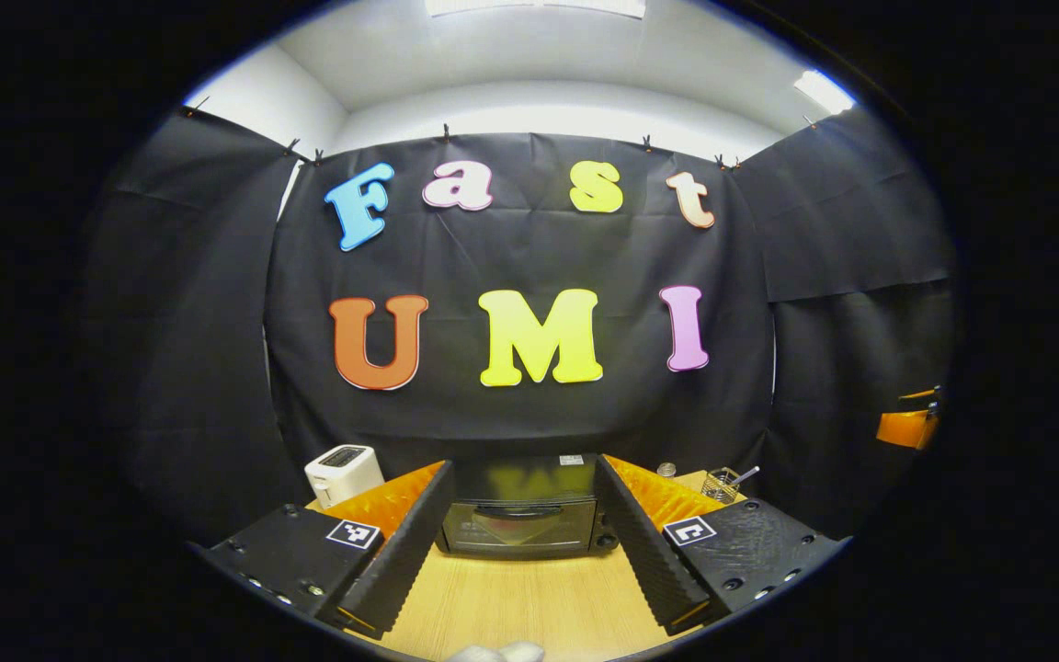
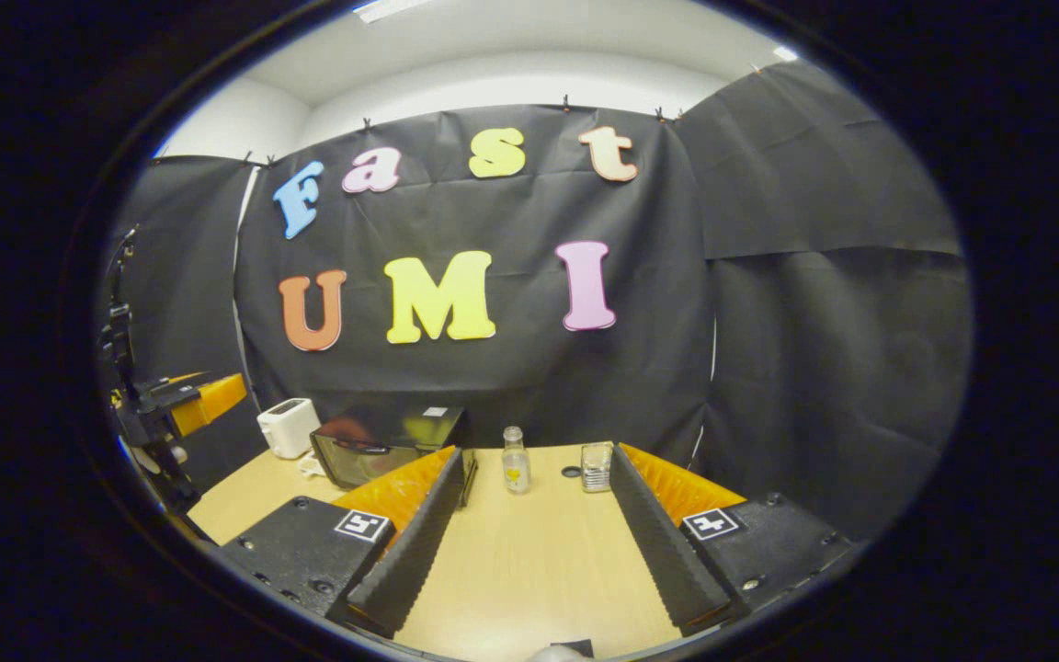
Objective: Open the electric oven with the left hand, put the food in, and close the electric oven.
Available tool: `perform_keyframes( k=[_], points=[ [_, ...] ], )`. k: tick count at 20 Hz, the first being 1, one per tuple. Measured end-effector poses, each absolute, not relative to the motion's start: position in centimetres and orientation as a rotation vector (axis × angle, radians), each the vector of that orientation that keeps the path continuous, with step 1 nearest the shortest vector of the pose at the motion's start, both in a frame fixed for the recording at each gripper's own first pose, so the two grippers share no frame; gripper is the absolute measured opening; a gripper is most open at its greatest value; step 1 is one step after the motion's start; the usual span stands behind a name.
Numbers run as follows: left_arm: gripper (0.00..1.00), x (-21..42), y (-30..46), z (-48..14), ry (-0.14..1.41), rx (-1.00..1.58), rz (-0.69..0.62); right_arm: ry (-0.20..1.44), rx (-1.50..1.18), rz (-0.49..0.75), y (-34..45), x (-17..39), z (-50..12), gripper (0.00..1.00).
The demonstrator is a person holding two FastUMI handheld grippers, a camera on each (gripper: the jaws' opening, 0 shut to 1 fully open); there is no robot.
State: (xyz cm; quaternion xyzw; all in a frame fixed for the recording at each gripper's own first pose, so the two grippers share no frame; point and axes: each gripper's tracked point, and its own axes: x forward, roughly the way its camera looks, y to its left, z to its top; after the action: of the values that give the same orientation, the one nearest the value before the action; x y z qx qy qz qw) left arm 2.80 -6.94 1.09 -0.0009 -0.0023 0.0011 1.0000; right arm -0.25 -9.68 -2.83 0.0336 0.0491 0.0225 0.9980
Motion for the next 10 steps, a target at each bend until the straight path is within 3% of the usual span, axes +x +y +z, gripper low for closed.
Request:
perform_keyframes(
  k=[10],
  points=[
    [0.96,-5.7,-9.5,0.6,0.034,0.044,0.057,0.052,0.076,0.077,-13.2,-5.6,-2.7,0.96]
  ],
)
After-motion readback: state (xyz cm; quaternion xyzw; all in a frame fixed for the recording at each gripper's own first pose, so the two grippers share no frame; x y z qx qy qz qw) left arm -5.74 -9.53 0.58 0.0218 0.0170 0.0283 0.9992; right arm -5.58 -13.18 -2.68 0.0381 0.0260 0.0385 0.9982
